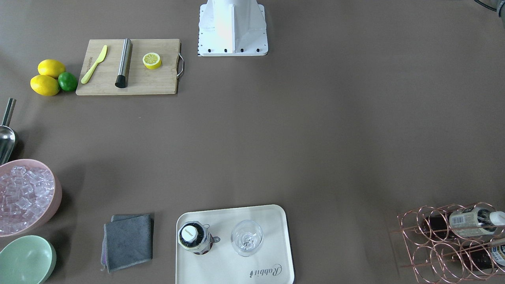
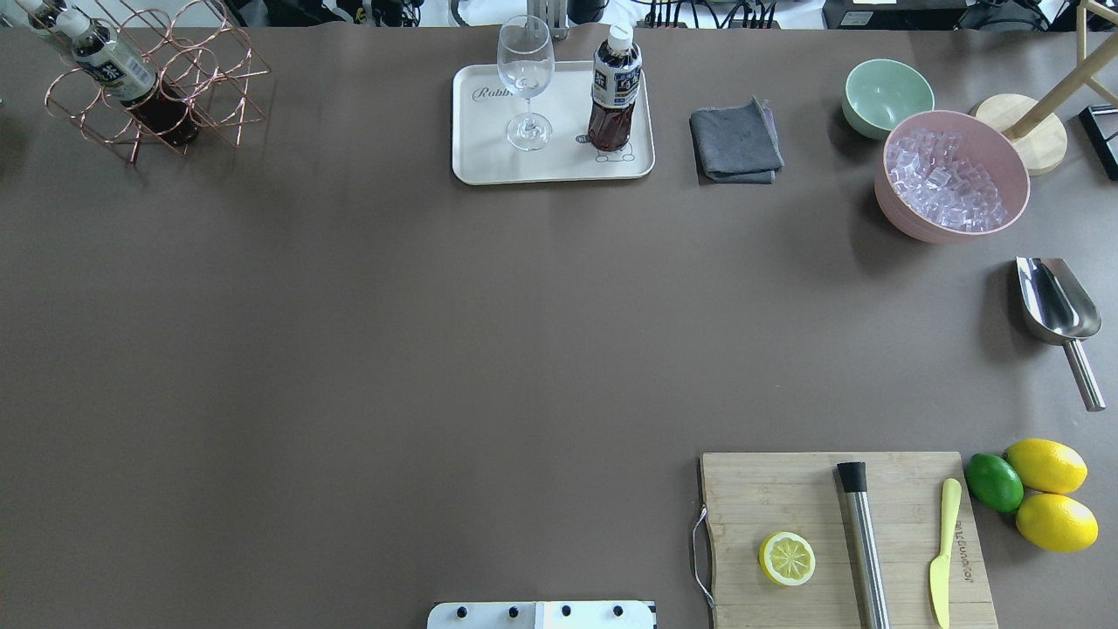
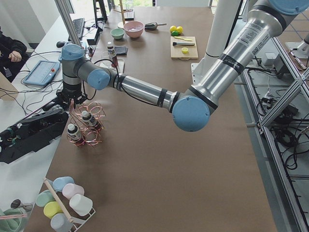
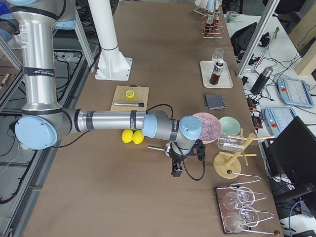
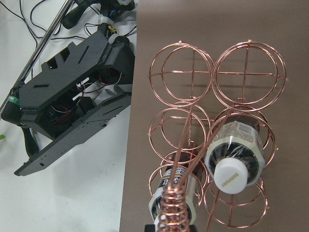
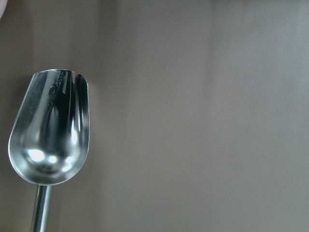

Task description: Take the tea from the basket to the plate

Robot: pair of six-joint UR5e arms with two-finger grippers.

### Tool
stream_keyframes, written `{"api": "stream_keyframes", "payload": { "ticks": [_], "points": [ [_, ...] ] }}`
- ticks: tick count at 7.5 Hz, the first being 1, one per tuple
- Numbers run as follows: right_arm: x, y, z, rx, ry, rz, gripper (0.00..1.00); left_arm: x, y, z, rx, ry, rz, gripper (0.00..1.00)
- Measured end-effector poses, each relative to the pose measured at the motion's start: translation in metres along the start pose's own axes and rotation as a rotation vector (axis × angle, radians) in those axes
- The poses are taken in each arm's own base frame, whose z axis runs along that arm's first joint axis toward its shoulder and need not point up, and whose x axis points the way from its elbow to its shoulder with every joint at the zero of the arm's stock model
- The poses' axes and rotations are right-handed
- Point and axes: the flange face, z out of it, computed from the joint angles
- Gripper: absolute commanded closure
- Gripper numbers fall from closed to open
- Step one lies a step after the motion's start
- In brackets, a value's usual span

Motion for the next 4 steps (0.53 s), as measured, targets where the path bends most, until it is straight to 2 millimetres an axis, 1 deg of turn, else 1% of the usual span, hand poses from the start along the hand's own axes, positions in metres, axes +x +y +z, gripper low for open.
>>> {"api": "stream_keyframes", "payload": {
  "ticks": [4],
  "points": [
    [0.0021, 0.0017, 0.0027, -0.005, -0.001, 0.014, 0.00, -0.0014, -0.0019, -0.0026, -0.007, -0.014, -0.054, 0.01]
  ]
}}
